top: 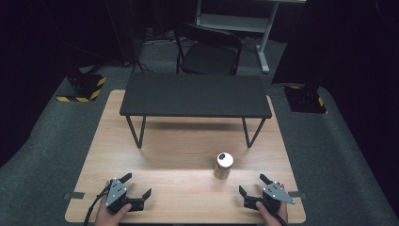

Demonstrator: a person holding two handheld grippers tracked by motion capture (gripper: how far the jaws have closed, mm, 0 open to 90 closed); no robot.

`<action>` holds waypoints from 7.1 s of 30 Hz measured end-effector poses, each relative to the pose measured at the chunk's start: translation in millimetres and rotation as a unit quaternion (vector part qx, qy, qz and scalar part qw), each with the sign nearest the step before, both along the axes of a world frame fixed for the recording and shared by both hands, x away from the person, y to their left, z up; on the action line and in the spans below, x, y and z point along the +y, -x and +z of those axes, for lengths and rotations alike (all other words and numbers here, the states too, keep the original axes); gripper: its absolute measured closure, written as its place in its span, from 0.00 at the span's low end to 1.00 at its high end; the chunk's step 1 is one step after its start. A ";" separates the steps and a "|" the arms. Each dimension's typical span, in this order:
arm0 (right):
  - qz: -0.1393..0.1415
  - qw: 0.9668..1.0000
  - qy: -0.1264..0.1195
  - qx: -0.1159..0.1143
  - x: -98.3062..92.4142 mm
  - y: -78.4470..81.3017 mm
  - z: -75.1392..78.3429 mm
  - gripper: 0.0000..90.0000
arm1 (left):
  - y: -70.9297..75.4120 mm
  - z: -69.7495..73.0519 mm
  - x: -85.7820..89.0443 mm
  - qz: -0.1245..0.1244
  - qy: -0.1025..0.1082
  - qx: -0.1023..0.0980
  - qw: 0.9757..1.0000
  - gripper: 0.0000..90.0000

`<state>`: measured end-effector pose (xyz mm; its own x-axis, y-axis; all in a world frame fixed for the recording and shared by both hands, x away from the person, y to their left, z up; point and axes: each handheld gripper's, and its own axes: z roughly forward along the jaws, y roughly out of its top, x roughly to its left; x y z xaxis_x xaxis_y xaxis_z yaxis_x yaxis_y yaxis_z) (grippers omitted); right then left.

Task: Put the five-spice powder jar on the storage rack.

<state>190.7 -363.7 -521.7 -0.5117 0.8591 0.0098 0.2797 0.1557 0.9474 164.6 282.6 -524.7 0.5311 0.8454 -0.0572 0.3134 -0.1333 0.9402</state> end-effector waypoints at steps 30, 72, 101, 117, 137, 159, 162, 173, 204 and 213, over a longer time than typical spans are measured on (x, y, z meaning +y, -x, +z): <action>0.002 1.000 -0.010 0.002 -2.9 0.4 -0.9 0.00 | 2.3 -2.0 1.0 0.001 0.004 -0.006 1.000 0.01; 0.025 0.998 -0.035 -0.037 66.8 -10.3 8.9 0.01 | 2.1 -3.9 4.1 -0.002 0.015 -0.006 1.000 0.01; -0.037 0.998 -0.023 -0.052 107.9 -21.3 -13.7 0.34 | 1.9 -4.4 4.5 -0.007 0.015 -0.008 1.000 0.01; -0.028 0.998 -0.024 -0.055 105.2 -19.9 -10.7 0.34 | 1.3 -4.0 4.9 -0.006 0.016 -0.005 1.000 0.01; 0.004 0.994 -0.042 -0.102 110.3 -20.4 46.8 0.35 | 1.4 -4.6 5.3 -0.008 0.017 -0.007 1.000 0.01; -0.003 0.989 -0.065 -0.134 121.5 -47.0 134.7 0.34 | 1.3 -4.5 5.7 -0.009 0.017 -0.007 1.000 0.01; -0.005 0.989 -0.073 -0.132 121.7 -52.7 143.1 0.34 | 1.2 -4.4 5.8 -0.010 0.016 -0.007 1.000 0.01; -0.017 0.989 -0.071 -0.131 127.3 -71.7 162.6 0.34 | 0.2 -4.2 6.8 -0.013 0.018 -0.005 1.000 0.01; -0.060 0.990 -0.016 -0.125 157.6 -153.0 193.6 0.34 | -0.2 -5.2 7.9 -0.015 0.021 -0.007 1.000 0.01; -0.057 0.991 -0.007 -0.118 165.7 -171.3 183.5 0.34 | 1.1 -5.5 8.3 -0.016 0.020 -0.009 1.000 0.01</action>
<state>362.0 -198.0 -338.2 -0.4015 0.9117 -0.0872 0.0645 0.1231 0.9903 163.5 290.9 -530.2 0.5594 0.8250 -0.0803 0.2925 -0.1058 0.9504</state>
